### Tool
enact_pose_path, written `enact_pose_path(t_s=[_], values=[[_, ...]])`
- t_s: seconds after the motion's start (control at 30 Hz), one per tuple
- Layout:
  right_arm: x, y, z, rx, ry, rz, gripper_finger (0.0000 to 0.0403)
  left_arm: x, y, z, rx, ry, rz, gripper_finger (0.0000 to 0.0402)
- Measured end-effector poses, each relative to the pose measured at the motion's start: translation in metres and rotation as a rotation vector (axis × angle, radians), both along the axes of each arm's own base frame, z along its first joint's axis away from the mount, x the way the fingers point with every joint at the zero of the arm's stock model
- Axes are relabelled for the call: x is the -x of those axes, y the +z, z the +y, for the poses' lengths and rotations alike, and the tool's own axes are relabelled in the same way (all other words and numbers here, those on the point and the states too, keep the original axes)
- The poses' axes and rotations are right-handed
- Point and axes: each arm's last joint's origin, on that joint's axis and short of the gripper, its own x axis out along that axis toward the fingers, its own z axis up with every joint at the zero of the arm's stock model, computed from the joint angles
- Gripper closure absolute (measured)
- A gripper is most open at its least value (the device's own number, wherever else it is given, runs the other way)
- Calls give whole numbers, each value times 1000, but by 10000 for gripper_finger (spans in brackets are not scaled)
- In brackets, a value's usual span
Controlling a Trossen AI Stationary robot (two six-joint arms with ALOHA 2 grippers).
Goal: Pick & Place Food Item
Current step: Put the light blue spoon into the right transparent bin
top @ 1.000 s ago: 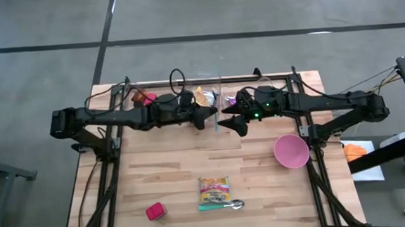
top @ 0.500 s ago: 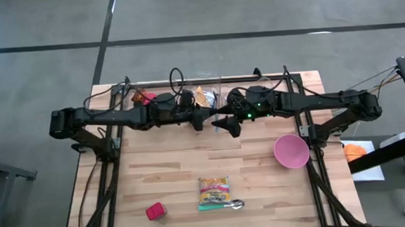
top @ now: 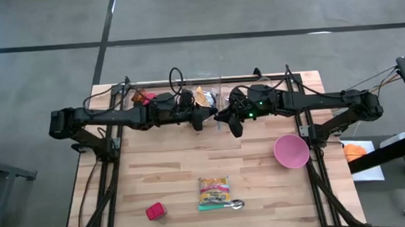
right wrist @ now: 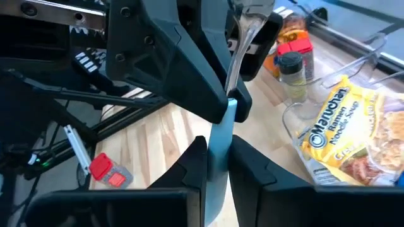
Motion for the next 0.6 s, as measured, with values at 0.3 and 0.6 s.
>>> enact_pose_path(t_s=[0.3,0.6], values=[[1,1,0,19,0,4,369,0,0,0,14,-3,-6,358],[2,2,0,31,1,6,369,0,1,-1,83,1,-21,245]])
